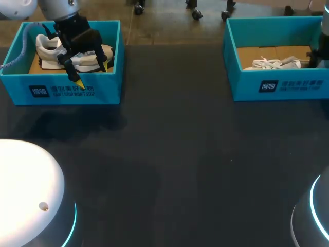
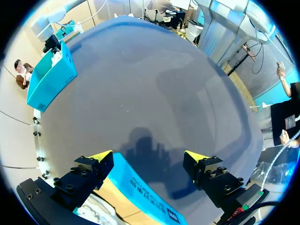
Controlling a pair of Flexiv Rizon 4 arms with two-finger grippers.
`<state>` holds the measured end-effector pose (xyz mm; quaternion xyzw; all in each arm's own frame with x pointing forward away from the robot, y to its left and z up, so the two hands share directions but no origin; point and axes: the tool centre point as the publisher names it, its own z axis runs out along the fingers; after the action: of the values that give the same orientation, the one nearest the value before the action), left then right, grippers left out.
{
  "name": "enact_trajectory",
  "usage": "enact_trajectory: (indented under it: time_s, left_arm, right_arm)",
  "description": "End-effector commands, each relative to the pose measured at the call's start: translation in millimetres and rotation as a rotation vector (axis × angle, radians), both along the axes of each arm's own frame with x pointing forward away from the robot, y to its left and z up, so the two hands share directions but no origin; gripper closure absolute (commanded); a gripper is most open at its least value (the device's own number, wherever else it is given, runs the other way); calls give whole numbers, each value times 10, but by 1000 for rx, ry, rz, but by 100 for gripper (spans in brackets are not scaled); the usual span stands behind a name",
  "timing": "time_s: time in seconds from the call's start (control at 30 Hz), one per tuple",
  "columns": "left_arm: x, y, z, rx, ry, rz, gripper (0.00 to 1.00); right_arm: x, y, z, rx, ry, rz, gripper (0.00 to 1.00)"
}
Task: Take the shoe out of the shoebox, open the shoe tongue, remove and reinsert the insole, then place the shoe into the shoebox
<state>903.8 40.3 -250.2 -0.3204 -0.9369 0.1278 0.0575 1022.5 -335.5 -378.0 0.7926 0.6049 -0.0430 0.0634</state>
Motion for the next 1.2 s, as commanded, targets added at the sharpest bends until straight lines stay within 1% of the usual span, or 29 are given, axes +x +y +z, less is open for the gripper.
enact_trajectory:
  time_s: [0.03, 0.2, 0.3, 0.33, 0.4, 0.43, 0.5, 0.53, 0.57, 0.6, 0.67, 0.7, 0.73, 0.77, 0.83, 0.97, 1.2]
  left_arm:
    - [-1, 4, 5, 3, -1, -1, 0]
    - [-1, 4, 5, 3, -1, -1, 0]
    - [-1, 4, 5, 3, -1, -1, 0]
    - [-1, 4, 5, 3, -1, -1, 0]
    - [-1, 4, 5, 3, -1, -1, 0]
    - [-1, 4, 5, 3, -1, -1, 0]
    - [-1, 4, 5, 3, -1, -1, 0]
    - [-1, 4, 5, 3, -1, -1, 0]
    - [-1, 4, 5, 3, -1, -1, 0]
    - [-1, 4, 5, 3, -1, -1, 0]
    - [-1, 4, 5, 3, -1, -1, 0]
    - [-1, 4, 5, 3, -1, -1, 0]
    - [-1, 4, 5, 3, -1, -1, 0]
    - [-1, 4, 5, 3, -1, -1, 0]
    - [-1, 4, 5, 3, -1, -1, 0]
    - [-1, 4, 5, 3, -1, -1, 0]
    - [-1, 4, 5, 3, -1, -1, 0]
  right_arm:
    - [-150, 0, 287, -16, -46, 5, 0]
    - [-147, 46, 564, -37, -70, 20, 0]
    - [-135, 51, 706, -39, -61, 28, 0]
    - [-134, 58, 763, -43, -81, 40, 0]
    - [-138, 71, 835, -38, -88, 43, 0]
    - [-137, 112, 933, -28, -102, 57, 0]
    - [-137, 178, 1049, -17, -110, 77, 0]
    - [-138, 190, 1067, -17, -111, 80, 0]
    - [-139, 253, 1156, 10, -95, 94, 0]
    - [-146, 297, 1207, 6, -103, 99, 0]
    - [-162, 378, 1293, 37, -90, 105, 0]
    - [-176, 427, 1339, 41, -108, 114, 0]
    - [-191, 472, 1381, 61, -110, 122, 0]
    - [-205, 511, 1418, 66, -100, 124, 0]
    - [-245, 585, 1488, 75, -108, 121, 0]
    - [-362, 789, 1658, 85, -85, 129, 0]
    - [-548, 1094, 1861, 99, -94, 149, 0]
